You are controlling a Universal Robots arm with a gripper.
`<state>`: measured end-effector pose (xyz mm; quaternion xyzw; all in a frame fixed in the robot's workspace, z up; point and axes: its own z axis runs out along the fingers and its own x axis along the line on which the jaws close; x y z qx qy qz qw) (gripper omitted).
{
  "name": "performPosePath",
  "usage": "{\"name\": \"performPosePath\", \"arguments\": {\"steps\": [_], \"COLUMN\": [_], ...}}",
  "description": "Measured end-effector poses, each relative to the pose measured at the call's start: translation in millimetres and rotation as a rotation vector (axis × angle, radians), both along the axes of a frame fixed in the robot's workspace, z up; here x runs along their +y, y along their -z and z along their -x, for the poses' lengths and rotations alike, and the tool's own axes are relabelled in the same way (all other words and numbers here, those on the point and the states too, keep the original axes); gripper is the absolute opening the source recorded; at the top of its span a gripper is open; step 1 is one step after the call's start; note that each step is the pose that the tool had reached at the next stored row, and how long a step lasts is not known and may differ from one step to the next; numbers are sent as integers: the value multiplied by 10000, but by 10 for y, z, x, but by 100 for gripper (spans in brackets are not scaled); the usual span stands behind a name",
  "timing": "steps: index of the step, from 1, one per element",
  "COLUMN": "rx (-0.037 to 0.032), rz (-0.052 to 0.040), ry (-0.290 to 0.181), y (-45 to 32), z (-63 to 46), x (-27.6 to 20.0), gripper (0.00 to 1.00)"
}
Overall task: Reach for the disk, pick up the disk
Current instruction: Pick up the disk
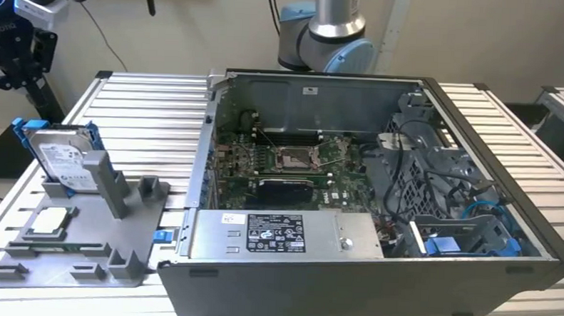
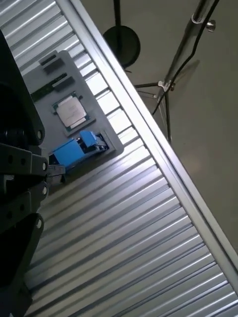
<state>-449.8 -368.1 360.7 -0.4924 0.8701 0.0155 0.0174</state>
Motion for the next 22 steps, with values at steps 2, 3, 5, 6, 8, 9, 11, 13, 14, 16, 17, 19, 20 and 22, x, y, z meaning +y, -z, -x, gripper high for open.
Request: {"name": "performPosePath", "arguments": {"steps": [2, 3, 5, 6, 8, 9, 11, 13, 14, 16, 17, 19, 20, 22], "rx": [1, 0, 1, 1, 23, 46, 108, 172, 179, 154, 147, 132, 125, 114], "rz": [3, 3, 4, 6, 43, 76, 215, 379, 398, 403, 405, 408, 409, 412], "ry": [-361, -541, -898, -1068, -1392, -1540, -1785, -1996, -2110, -2322, -2454, -2709, -2808, -2997], "y": [1, 1, 1, 2, 3, 4, 4, 4, 5, 7, 8, 10, 11, 15], "z": [0, 0, 1, 1, 0, 0, 1, 1, 3, 10, 12, 17, 18, 20], "x": [0, 0, -1, -1, -1, -1, -1, 0, -1, -2, -2, -4, -8, -16], "gripper": [0, 0, 0, 0, 0, 0, 0, 0, 0, 0, 0, 0, 0, 0]}}
